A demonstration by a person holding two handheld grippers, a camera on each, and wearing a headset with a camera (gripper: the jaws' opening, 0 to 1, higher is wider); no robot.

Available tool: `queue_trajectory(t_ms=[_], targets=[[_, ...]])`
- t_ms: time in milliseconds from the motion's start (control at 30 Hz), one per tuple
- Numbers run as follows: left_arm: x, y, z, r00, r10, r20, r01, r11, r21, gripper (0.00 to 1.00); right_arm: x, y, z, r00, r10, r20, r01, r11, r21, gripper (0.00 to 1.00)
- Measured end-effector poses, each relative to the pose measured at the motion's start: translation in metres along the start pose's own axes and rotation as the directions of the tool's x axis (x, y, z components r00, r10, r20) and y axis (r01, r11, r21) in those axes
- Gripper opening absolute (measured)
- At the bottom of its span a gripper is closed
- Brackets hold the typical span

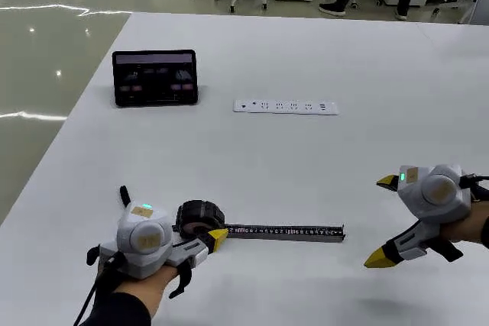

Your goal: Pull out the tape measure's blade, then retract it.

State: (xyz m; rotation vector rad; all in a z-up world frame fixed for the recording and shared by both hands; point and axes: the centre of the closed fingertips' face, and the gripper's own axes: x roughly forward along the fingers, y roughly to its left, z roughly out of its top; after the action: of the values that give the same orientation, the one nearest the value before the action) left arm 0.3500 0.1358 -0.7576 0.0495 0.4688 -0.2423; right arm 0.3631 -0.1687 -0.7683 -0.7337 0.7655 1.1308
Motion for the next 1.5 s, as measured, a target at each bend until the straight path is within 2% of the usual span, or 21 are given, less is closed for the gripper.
queue_trajectory(t_ms=[67,133,233,333,433,533,600,667,767,933,1067,1400,1500], targets=[[0.004,-0.001,-0.001,1.0,0.005,0.0,-0.005,1.0,-0.012,1.0,0.004,-0.002,0.001,1.0,0.004,-0.004,-0.005,1.0,-0.007,0.97],[0.008,-0.002,-0.005,1.0,0.009,-0.001,-0.01,0.999,-0.052,1.0,0.008,-0.001,0.004,0.9998,0.015,-0.01,-0.015,1.0,-0.015,0.96],[0.01,0.0,-0.003,0.9993,0.031,0.023,-0.03,0.998,-0.046,1.0,0.015,0.0,0.01,0.9994,0.034,-0.006,-0.034,0.999,-0.041,0.93],[0.011,0.002,0.005,0.9961,0.052,0.072,-0.051,0.998,-0.022,1.0,0.025,-0.003,0.01,0.9983,0.058,0.009,-0.057,0.996,-0.066,0.91],[0.014,0.002,0.003,0.9958,0.047,0.078,-0.044,0.998,-0.04,1.0,0.032,-0.006,0.01,0.9981,0.062,-0.004,-0.062,0.995,-0.083,0.84],[0.016,0.002,-0.003,0.9972,0.04,0.064,-0.039,0.999,-0.018,1.0,0.04,-0.009,0.008,0.9974,0.071,-0.017,-0.072,0.992,-0.105,0.77],[0.018,0.002,-0.006,0.9979,0.04,0.05,-0.039,0.999,-0.013,1.0,0.043,-0.007,0.002,0.9943,0.094,-0.052,-0.099,0.99,-0.1,0.68],[0.019,0.003,-0.011,0.9984,0.045,0.033,-0.046,0.999,0.009,1.0,0.048,-0.002,-0.002,0.9901,0.118,-0.076,-0.127,0.985,-0.12,0.51],[0.019,0.003,-0.012,0.9988,0.042,0.026,-0.042,0.999,-0.005,1.0,0.055,0.003,-0.007,0.9856,0.137,-0.1,-0.149,0.98,-0.13,0.48],[0.019,0.003,-0.012,0.9988,0.039,0.028,-0.039,0.999,-0.004,1.0,0.065,0.004,-0.009,0.9824,0.15,-0.111,-0.164,0.979,-0.124,0.35],[0.018,0.004,-0.012,0.9988,0.04,0.028,-0.04,0.999,-0.013,1.0,0.069,0.005,-0.013,0.9808,0.149,-0.125,-0.165,0.978,-0.127,0.18],[0.019,0.003,-0.013,0.999,0.035,0.029,-0.035,0.999,-0.024,1.0,0.073,0.013,-0.018,0.9746,0.173,-0.142,-0.19,0.975,-0.116,0.12],[0.019,0.002,-0.013,0.9991,0.034,0.027,-0.033,0.999,-0.022,1.0,0.074,0.012,-0.019,0.9738,0.176,-0.143,-0.189,0.978,-0.085,0.12]])
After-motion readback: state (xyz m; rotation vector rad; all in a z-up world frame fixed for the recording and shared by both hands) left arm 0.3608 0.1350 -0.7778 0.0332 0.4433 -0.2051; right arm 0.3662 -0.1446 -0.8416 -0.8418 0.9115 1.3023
